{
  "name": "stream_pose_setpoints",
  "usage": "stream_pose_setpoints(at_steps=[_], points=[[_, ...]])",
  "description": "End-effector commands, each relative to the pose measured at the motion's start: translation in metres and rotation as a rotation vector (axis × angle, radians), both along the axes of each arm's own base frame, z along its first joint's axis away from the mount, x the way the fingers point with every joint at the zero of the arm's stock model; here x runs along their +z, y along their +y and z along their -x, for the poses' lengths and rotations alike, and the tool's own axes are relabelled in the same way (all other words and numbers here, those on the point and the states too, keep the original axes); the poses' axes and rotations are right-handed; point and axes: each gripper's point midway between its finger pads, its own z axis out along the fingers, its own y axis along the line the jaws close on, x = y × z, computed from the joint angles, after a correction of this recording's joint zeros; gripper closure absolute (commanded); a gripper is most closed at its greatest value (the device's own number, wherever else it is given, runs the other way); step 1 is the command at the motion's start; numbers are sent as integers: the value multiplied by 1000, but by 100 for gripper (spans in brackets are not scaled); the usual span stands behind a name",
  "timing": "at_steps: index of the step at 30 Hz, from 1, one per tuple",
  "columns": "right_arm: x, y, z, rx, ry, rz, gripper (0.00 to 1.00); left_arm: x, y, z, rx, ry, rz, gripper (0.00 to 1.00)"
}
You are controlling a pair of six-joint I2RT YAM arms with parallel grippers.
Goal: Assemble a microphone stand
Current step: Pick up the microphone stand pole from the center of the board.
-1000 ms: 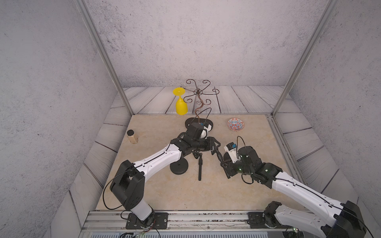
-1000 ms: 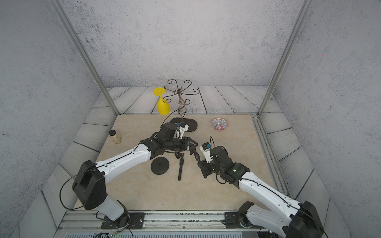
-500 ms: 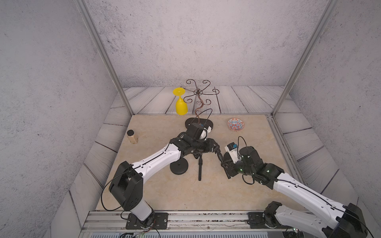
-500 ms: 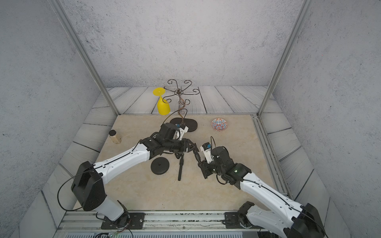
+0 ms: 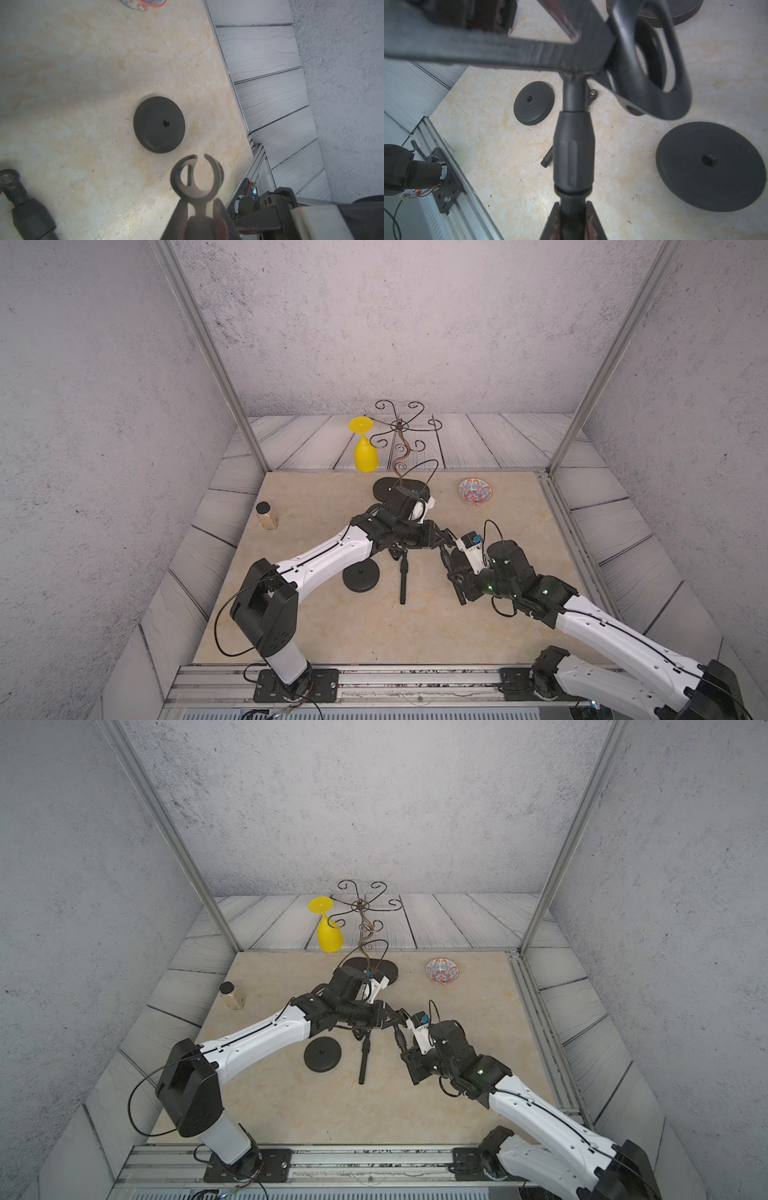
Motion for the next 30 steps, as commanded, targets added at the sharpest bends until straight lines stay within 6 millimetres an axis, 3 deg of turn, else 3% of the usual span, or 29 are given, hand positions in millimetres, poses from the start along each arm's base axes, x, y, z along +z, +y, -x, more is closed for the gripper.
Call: stream_pose_setpoints(at_steps=[1,4,9,17,23,30], points=[[18,1,-6,-17,-65,-35,89,7,-5,12,-66,-25,-8,75],[19,3,-8,-15,-74,-42,89,7,-7,13,-78,-32,-10,77],[20,-1,-14,-39,-125,-40,89,16,-16,10,-105,-70,-16,90],[4,-42,-65,-330,-418,41,92,55,-51,10,-163,-309,36,92],[-26,-77,-94,-569,-495,112,93,46,-74,7,-218,-371,32,92],[-45,-99,-119,-705,-519,97,93,34,-93,4,-264,-425,36,92]])
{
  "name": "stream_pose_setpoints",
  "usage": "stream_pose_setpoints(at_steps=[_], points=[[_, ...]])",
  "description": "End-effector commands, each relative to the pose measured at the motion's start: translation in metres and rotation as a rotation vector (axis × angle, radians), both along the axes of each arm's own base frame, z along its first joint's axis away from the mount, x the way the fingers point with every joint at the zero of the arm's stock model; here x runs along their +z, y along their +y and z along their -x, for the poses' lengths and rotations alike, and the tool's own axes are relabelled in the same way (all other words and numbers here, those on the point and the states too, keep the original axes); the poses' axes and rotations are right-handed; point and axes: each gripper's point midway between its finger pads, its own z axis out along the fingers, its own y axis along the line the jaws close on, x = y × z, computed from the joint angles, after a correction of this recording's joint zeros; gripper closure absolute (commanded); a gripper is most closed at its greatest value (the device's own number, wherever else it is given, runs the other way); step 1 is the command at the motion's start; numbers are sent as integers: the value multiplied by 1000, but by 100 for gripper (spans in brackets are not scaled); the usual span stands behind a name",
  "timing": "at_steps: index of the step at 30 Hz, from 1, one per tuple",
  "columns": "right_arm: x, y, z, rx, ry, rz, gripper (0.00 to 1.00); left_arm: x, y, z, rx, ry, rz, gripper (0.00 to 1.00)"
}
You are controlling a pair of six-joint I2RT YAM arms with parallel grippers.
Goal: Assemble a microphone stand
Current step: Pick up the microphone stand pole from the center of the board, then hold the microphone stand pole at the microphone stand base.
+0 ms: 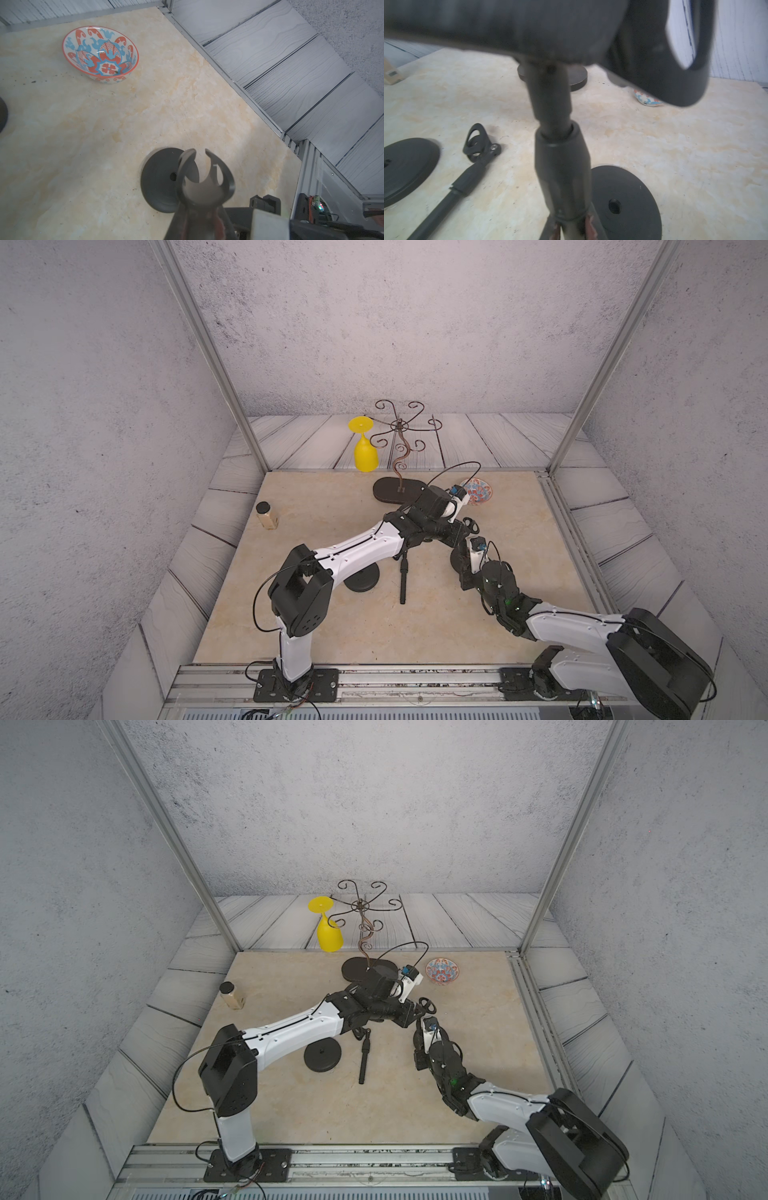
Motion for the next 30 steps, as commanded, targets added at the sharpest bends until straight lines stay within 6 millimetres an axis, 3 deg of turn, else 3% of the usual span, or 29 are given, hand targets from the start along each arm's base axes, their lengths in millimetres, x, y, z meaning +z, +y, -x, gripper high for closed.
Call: stream_pose_setpoints(at_steps=[1,7,13,20,30], points=[[15,-46,-28,-265,-105,-76,93,39,-21,33,-137,3,98,92],[16,-62,-43,-317,-130,-114,93,45,-26,30,-152,-34,118,92],[14,-74,-48,-352,-100,-89,93,39,-32,26,-164,-31,114,92],[-7,-71,-48,-334,-47,-82,93,24,-39,23,-169,-3,98,92],[-25,-62,-44,-284,15,-91,93,5,-34,23,-157,24,57,92]])
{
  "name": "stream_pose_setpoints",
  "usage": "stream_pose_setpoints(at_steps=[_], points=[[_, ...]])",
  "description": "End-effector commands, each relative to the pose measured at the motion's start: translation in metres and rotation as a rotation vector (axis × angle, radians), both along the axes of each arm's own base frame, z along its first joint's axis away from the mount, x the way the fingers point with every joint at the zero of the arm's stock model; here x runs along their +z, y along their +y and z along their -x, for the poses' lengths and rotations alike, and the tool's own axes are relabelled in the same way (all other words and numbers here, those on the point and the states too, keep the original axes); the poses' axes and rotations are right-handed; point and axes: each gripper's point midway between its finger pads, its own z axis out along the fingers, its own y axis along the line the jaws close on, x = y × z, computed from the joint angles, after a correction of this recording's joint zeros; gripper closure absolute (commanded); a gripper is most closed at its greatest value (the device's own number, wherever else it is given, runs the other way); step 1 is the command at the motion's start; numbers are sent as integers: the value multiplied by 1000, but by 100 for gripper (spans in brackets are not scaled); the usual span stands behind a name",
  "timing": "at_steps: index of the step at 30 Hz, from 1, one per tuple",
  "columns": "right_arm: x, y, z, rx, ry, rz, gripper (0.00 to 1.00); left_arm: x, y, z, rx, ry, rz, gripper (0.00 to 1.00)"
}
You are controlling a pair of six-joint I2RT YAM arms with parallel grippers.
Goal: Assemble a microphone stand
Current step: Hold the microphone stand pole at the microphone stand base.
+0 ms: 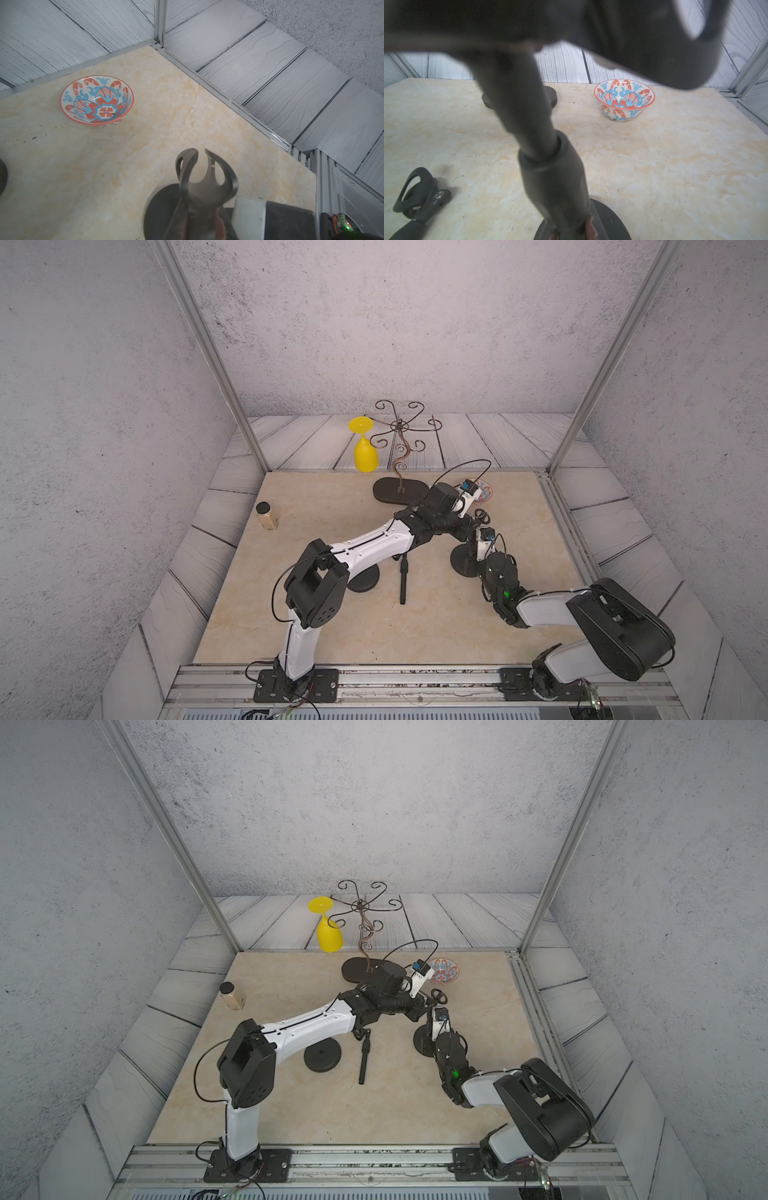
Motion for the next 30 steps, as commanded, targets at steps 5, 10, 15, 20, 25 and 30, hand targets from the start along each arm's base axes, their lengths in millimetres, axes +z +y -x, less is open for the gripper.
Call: stream_pose_setpoints(at_steps=[5,10,15,20,25,30], points=[[-33,-24,8,-84,125,-90,93,-4,8,48,-100,139,-22,92],[-36,-26,14,-101,152,-68,93,-10,16,51,-87,135,-31,92],[-27,-40,6,-196,147,-31,94,-12,15,52,-89,146,-24,92],[-17,-45,0,-234,129,1,94,-7,11,51,-98,141,-11,92],[-13,-51,1,-262,115,10,94,-6,8,51,-109,145,-2,92],[-14,-53,0,-278,115,14,94,-6,6,50,-108,148,2,92]])
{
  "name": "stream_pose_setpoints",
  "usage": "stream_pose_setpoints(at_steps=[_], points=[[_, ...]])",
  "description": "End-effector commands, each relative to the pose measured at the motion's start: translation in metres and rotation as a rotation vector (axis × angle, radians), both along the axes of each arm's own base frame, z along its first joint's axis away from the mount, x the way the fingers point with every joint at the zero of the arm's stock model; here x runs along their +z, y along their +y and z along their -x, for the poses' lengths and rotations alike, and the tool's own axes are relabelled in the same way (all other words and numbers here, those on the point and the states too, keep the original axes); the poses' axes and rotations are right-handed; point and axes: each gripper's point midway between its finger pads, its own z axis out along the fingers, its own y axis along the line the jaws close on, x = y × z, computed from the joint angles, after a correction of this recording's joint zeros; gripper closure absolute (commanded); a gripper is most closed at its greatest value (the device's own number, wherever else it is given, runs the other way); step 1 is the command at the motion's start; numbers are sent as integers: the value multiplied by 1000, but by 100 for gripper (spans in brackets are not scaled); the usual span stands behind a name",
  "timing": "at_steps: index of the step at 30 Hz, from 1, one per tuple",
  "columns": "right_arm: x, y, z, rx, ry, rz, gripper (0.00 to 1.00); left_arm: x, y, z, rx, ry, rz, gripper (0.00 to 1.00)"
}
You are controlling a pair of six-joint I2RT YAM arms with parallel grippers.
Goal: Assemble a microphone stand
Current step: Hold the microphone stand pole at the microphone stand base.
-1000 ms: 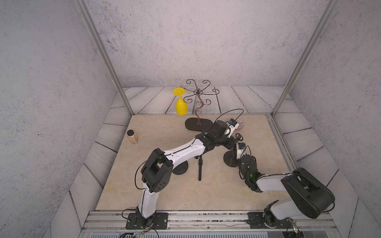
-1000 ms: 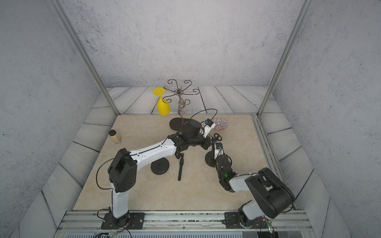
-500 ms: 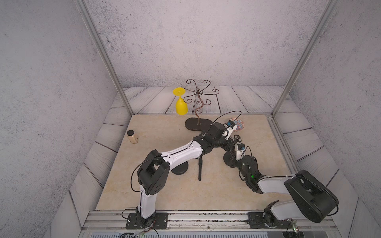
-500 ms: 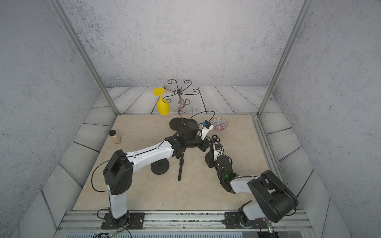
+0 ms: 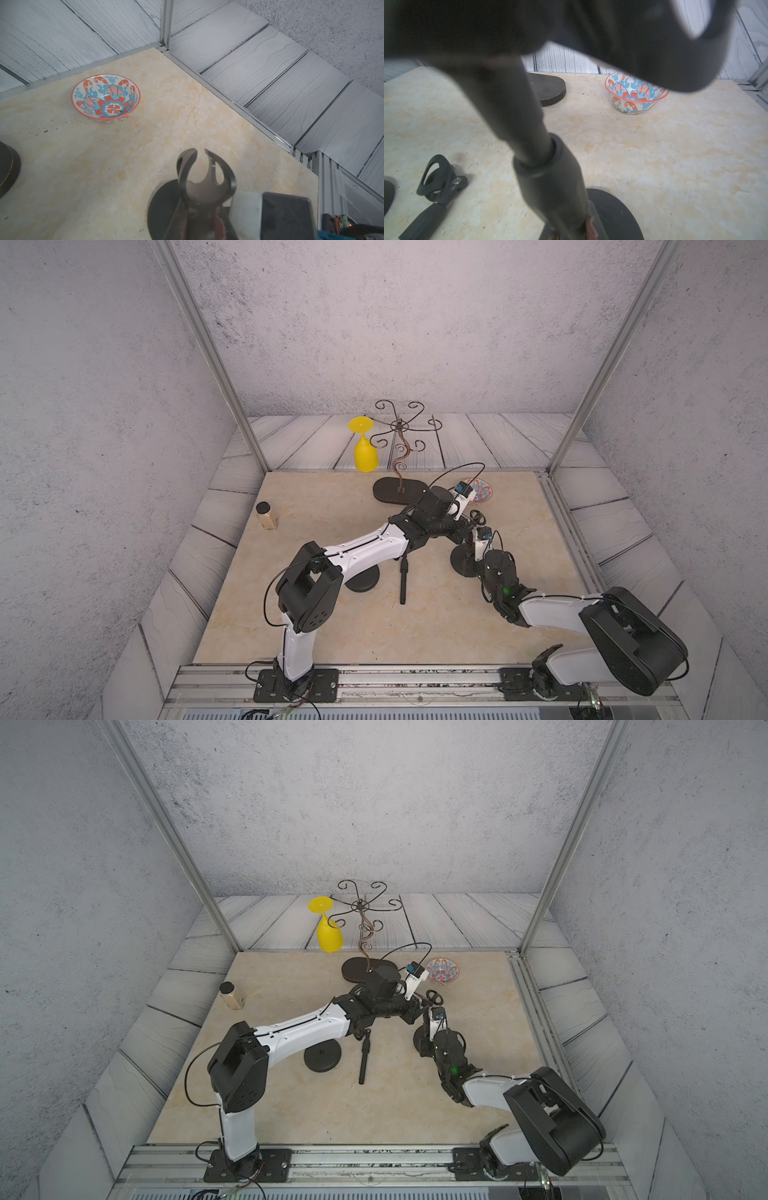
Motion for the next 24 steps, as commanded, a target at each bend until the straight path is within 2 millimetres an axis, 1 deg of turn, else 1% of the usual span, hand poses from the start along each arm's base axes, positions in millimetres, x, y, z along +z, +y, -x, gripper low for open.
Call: stream_pose_setpoints(at_steps=[1,6,12,15,19,24], points=[[-15,-63,-7,-325,51,20,94,-5,-7,47,-139,156,-8,92],[-15,-67,-10,-359,62,38,95,-5,-9,46,-140,157,-5,92],[-18,-69,-8,-373,79,38,95,-5,-9,46,-139,158,-6,92],[-21,-66,-6,-354,95,34,95,-8,-10,46,-142,161,-11,92],[-30,-58,-4,-315,129,28,95,-10,-9,46,-141,165,-14,92],[-42,-50,6,-284,156,26,95,-11,-7,48,-139,163,-24,92]])
